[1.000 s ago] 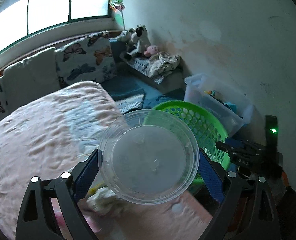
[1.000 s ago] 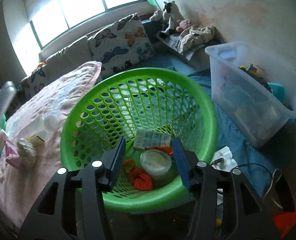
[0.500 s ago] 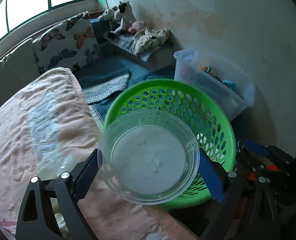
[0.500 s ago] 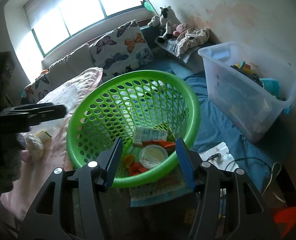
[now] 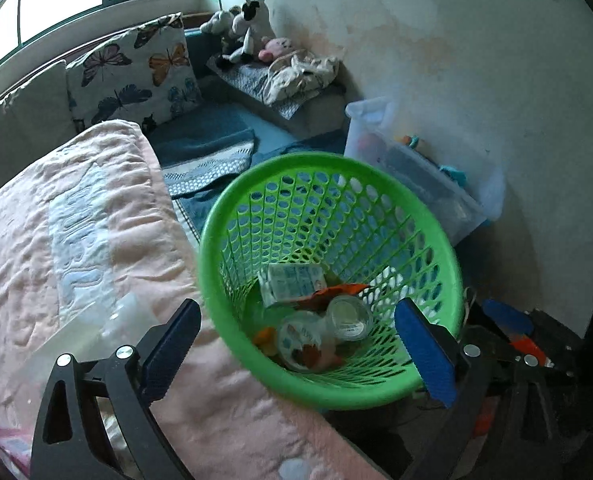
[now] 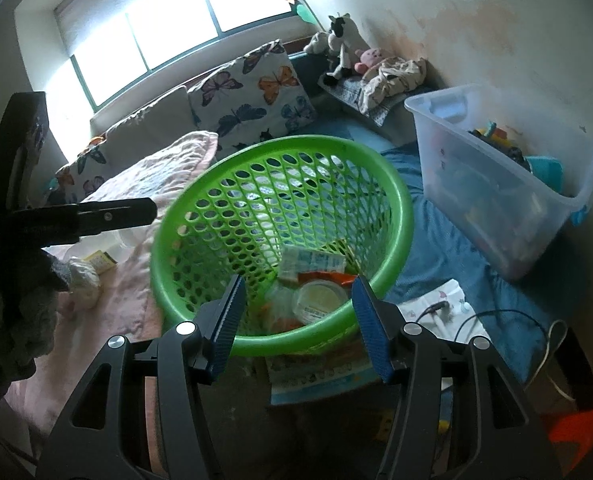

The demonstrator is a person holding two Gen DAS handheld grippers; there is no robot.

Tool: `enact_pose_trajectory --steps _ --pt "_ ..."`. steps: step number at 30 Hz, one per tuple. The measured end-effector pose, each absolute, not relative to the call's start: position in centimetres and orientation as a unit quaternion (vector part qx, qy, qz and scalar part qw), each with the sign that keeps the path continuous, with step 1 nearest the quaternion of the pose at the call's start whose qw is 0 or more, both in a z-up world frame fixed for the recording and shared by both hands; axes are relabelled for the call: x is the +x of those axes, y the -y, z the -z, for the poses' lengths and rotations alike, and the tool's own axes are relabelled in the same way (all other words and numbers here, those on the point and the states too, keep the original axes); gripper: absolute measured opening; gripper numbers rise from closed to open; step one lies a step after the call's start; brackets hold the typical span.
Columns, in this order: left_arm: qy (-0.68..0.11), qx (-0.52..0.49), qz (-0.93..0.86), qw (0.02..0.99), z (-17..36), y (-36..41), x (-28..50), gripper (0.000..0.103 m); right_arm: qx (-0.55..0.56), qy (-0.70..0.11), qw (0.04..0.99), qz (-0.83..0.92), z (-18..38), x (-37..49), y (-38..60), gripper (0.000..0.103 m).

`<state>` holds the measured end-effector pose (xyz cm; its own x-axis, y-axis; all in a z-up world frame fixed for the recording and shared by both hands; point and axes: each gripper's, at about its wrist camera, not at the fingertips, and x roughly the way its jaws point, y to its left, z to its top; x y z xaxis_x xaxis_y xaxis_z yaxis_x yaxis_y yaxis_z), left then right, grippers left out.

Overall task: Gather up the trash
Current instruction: 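Reach the right tool to the crumpled white tissue and grasp it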

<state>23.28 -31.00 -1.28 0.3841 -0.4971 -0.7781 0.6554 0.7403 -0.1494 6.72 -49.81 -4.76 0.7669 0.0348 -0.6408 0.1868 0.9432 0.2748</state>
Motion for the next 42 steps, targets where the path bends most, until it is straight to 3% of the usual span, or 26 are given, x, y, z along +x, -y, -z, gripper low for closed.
enact_pose_trajectory --steps 9,13,29,42 --pt "-0.396 0.073 0.312 0.86 -1.4 24.3 20.3 0.094 0.147 -0.325 0.934 0.01 2.8 6.3 46.9 0.056" --pt "-0.384 0.064 0.289 0.875 -1.8 20.4 18.8 0.094 0.136 -0.321 0.937 -0.006 2.3 6.4 45.1 0.066" --pt "-0.395 -0.016 0.17 0.903 0.1 5.5 16.6 0.094 0.101 -0.336 0.931 -0.101 1.6 9.4 36.8 0.07" --pt "-0.401 -0.056 0.136 0.904 1.3 0.7 16.0 0.094 0.071 -0.366 0.913 -0.166 3.3 13.8 30.2 0.069"
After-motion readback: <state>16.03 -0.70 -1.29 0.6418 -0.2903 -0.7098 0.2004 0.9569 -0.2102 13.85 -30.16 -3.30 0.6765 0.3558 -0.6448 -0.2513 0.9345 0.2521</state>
